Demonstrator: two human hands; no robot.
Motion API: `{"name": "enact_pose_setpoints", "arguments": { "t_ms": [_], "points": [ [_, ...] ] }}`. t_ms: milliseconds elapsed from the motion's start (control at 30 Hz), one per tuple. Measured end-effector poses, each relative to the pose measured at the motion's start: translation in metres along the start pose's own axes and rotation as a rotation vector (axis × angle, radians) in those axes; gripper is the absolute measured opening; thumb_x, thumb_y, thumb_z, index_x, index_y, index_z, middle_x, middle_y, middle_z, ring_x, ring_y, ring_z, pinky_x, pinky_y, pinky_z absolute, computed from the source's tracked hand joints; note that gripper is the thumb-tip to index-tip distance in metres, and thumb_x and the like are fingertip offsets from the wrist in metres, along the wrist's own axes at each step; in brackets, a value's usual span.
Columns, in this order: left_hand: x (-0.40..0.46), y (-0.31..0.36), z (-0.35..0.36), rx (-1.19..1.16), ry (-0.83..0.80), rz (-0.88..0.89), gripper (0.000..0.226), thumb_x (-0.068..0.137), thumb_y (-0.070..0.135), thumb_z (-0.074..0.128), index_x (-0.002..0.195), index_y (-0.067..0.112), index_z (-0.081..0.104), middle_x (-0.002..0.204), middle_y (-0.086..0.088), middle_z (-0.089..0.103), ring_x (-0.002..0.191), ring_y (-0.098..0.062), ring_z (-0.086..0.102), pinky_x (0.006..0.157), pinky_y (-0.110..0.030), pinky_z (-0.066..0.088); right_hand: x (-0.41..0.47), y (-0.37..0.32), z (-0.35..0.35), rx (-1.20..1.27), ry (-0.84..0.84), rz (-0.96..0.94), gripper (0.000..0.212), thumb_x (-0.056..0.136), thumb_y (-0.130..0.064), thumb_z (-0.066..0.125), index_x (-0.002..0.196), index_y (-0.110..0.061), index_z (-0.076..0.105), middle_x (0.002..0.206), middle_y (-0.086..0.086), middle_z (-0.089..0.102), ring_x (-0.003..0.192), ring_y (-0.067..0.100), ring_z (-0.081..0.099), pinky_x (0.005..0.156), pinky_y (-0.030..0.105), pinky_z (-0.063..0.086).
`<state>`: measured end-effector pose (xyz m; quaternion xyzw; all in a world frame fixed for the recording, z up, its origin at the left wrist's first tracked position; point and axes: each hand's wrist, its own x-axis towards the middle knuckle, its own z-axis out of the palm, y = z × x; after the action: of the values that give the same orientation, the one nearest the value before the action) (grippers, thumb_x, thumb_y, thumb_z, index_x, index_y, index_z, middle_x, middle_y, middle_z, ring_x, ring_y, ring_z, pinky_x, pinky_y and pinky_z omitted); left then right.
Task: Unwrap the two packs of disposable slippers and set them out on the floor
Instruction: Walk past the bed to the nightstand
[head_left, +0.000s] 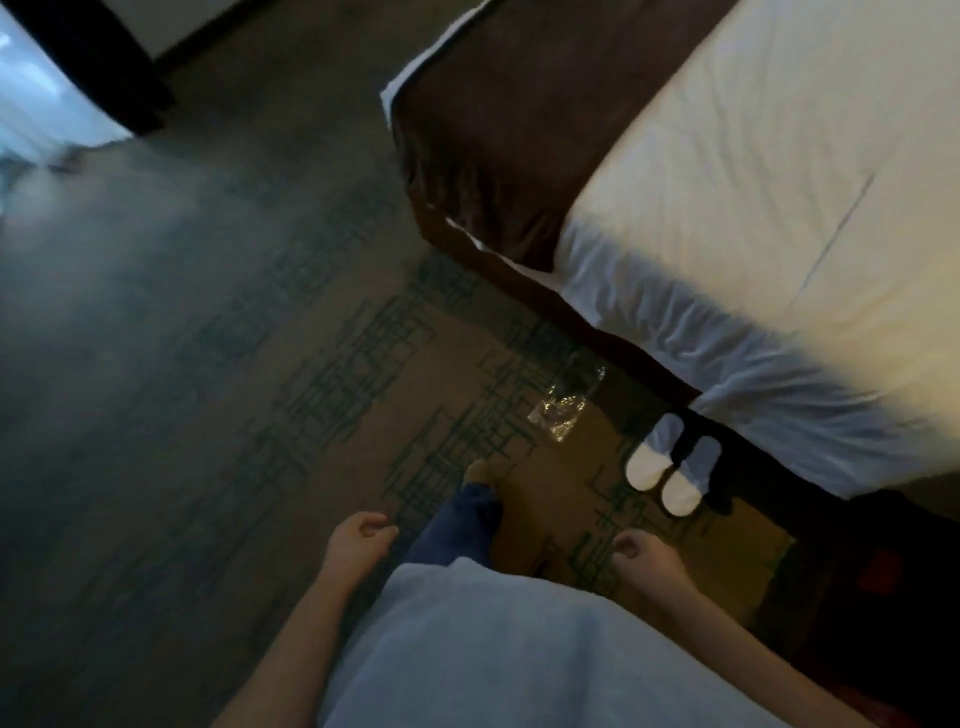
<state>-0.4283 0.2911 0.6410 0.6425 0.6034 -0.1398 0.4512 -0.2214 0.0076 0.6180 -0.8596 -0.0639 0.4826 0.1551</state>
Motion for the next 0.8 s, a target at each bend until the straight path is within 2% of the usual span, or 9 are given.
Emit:
{"name": "enact_pose_setpoints", "arguments": {
  "t_ms": [100, 167, 233, 300, 400, 500, 567, 700, 800],
  "points": [
    [-0.013, -0.032, -0.002, -0.089, 0.008, -0.086, 0.033, 0.083, 0.005, 0.062, 0.113, -0.007, 0.056, 0.069, -0.002, 0.057, 0.064, -0.021, 0.058, 0.056, -0.025, 0.048, 0.009, -0.015, -0.002, -0.069, -0.025, -0.031, 0.028, 0.09, -0.02, 0.051, 0.116, -0.012, 0.058, 0.102, 0.007, 0.06, 0.082, 0.017, 0.055, 0.069, 0.027, 0.043],
    [-0.014, -0.046, -0.008, -0.162, 0.03, -0.141, 0.032, 0.085, 0.004, 0.059, 0.115, -0.008, 0.055, 0.071, -0.002, 0.056, 0.06, -0.014, 0.054, 0.041, -0.015, 0.045, 0.015, -0.026, -0.003, -0.062, -0.025, -0.034, 0.028, 0.091, -0.018, 0.05, 0.116, -0.01, 0.058, 0.094, 0.006, 0.06, 0.076, 0.016, 0.056, 0.064, 0.025, 0.043],
    [-0.011, -0.056, -0.013, -0.232, 0.061, -0.184, 0.03, 0.086, 0.002, 0.057, 0.115, -0.008, 0.055, 0.072, -0.003, 0.055, 0.06, -0.013, 0.053, 0.035, -0.009, 0.04, 0.023, -0.04, -0.003, -0.065, -0.022, -0.041, 0.027, 0.09, -0.017, 0.051, 0.115, -0.009, 0.059, 0.091, 0.006, 0.061, 0.078, 0.018, 0.057, 0.061, 0.025, 0.042],
    [-0.003, -0.061, -0.019, -0.27, 0.072, -0.213, 0.03, 0.086, 0.002, 0.056, 0.115, -0.008, 0.055, 0.072, -0.001, 0.055, 0.062, -0.012, 0.054, 0.041, -0.015, 0.045, 0.031, -0.057, -0.002, -0.082, -0.023, -0.036, 0.027, 0.09, -0.017, 0.051, 0.115, -0.01, 0.059, 0.096, 0.008, 0.062, 0.084, 0.02, 0.06, 0.061, 0.026, 0.044],
    [0.017, -0.064, -0.031, -0.295, 0.052, -0.228, 0.031, 0.085, 0.001, 0.057, 0.115, -0.008, 0.056, 0.074, -0.005, 0.059, 0.064, -0.016, 0.055, 0.055, -0.025, 0.042, 0.046, -0.092, 0.003, -0.126, -0.037, -0.056, 0.027, 0.09, -0.017, 0.051, 0.114, -0.011, 0.059, 0.105, 0.009, 0.064, 0.091, 0.023, 0.062, 0.076, 0.033, 0.051],
    [0.044, -0.059, -0.056, -0.261, 0.002, -0.201, 0.03, 0.084, 0.005, 0.06, 0.113, -0.003, 0.059, 0.089, -0.013, 0.064, 0.081, -0.023, 0.057, 0.071, -0.027, 0.043, 0.064, -0.135, 0.008, -0.184, -0.037, -0.083, 0.025, 0.089, -0.017, 0.052, 0.112, -0.011, 0.06, 0.102, 0.007, 0.063, 0.096, 0.025, 0.063, 0.083, 0.033, 0.05],
    [0.065, -0.052, -0.082, -0.241, -0.031, -0.193, 0.029, 0.083, 0.005, 0.06, 0.111, -0.002, 0.06, 0.083, -0.007, 0.061, 0.083, -0.023, 0.056, 0.066, -0.025, 0.043, 0.075, -0.168, 0.011, -0.216, -0.042, -0.101, 0.024, 0.09, -0.016, 0.052, 0.112, -0.011, 0.06, 0.105, 0.007, 0.063, 0.097, 0.024, 0.062, 0.083, 0.032, 0.048],
    [0.111, -0.035, -0.147, -0.226, -0.061, -0.231, 0.031, 0.084, 0.001, 0.058, 0.114, -0.009, 0.055, 0.069, -0.003, 0.057, 0.061, -0.017, 0.054, 0.055, -0.026, 0.043, 0.091, -0.229, 0.017, -0.317, -0.059, -0.129, 0.028, 0.09, -0.017, 0.054, 0.117, -0.016, 0.058, 0.109, 0.003, 0.062, 0.093, 0.015, 0.058, 0.083, 0.027, 0.048],
    [0.148, -0.014, -0.196, -0.199, -0.057, -0.203, 0.03, 0.087, 0.005, 0.055, 0.116, -0.005, 0.055, 0.077, -0.008, 0.059, 0.058, -0.012, 0.053, 0.047, -0.02, 0.036, 0.103, -0.269, 0.023, -0.277, -0.037, -0.108, 0.028, 0.089, -0.014, 0.054, 0.117, -0.015, 0.058, 0.113, 0.006, 0.063, 0.095, 0.017, 0.057, 0.089, 0.031, 0.049]
  ]
}}
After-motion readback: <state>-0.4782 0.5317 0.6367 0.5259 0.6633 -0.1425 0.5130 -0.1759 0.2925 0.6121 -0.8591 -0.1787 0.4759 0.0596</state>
